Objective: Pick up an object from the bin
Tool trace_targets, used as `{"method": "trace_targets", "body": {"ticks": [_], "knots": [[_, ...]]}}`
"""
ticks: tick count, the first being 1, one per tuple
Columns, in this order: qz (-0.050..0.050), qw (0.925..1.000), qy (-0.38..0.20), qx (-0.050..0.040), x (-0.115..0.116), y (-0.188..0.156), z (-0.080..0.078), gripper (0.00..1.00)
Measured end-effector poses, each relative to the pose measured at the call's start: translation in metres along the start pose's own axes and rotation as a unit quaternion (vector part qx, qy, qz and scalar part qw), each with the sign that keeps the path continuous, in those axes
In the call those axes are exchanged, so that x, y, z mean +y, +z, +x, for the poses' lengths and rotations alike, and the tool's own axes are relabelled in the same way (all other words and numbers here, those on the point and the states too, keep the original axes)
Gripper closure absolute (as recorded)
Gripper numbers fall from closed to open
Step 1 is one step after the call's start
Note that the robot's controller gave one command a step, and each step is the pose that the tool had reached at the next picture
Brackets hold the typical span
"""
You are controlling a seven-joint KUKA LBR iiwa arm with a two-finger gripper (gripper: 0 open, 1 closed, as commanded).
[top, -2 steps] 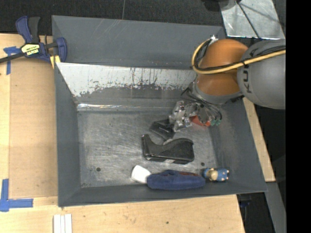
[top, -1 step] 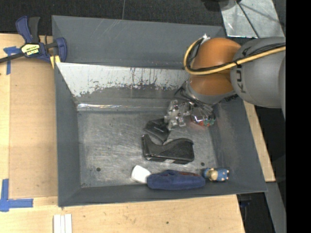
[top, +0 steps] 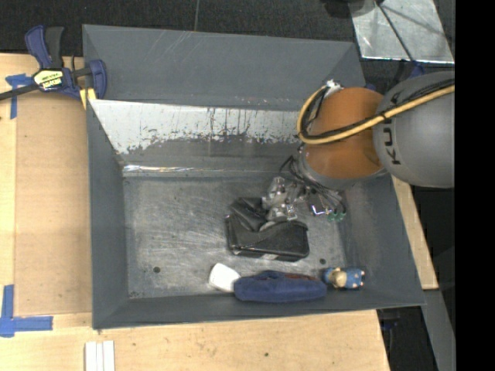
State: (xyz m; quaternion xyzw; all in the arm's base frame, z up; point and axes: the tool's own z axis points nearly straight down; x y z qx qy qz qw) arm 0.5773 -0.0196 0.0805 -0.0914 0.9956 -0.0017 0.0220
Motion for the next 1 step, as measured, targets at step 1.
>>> {"method": "trace_targets", "body": {"ticks": [1], "knots": [[-0.002, 0.9999, 0.004, 0.0149, 0.0110, -0.0903, -0.0257, 1.00]]}}
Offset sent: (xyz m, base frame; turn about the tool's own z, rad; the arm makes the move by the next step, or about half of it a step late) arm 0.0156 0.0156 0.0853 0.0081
